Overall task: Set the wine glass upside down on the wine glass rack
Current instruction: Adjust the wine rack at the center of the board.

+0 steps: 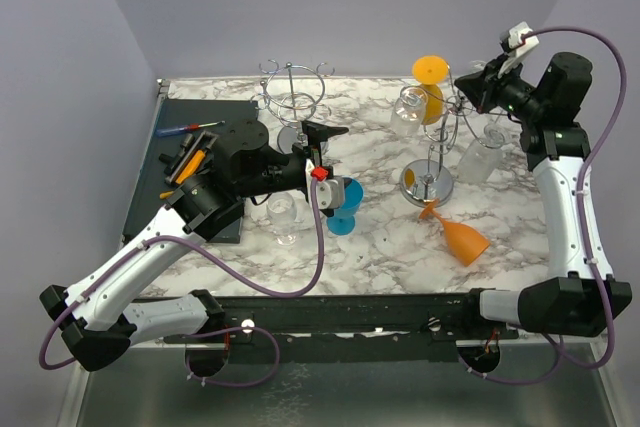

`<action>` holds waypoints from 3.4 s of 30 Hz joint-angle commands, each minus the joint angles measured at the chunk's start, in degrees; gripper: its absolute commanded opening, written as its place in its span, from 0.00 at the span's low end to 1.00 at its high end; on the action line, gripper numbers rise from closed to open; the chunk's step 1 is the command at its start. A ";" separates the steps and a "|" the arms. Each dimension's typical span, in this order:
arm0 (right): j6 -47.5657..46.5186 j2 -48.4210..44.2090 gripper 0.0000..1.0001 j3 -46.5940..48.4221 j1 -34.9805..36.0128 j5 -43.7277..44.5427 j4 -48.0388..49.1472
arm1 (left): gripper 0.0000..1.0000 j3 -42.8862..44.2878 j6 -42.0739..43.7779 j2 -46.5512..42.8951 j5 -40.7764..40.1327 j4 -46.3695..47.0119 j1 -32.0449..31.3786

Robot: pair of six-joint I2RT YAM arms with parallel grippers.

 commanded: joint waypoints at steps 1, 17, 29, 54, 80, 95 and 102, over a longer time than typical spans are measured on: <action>-0.21 -1.10 0.05 5.97 0.14 -0.06 5.16 | 0.96 0.41 0.64 -0.94 -1.07 -0.58 -0.31; -0.30 -2.89 0.52 5.38 0.13 6.45 -9.33 | 0.96 -0.57 0.67 -1.83 -0.70 -0.60 -0.35; 0.61 -1.91 0.57 3.44 0.10 6.92 -11.58 | 0.96 -0.59 0.69 -1.48 -0.43 -0.58 -0.31; 1.44 1.27 0.02 -0.49 0.16 5.58 -9.49 | 0.96 -0.13 1.25 -1.11 -0.27 -0.58 -0.31; 3.69 -4.34 0.00 -5.37 0.29 3.26 23.33 | 0.96 -0.82 1.93 -0.60 -1.05 0.30 -0.31; 3.03 -5.38 0.00 -4.79 0.92 3.62 27.39 | 0.96 -1.50 2.19 -1.17 -1.62 0.48 -0.33; 3.00 -7.85 0.00 -7.14 0.92 1.62 22.46 | 0.96 -4.09 -3.17 -2.97 -3.19 0.37 -0.31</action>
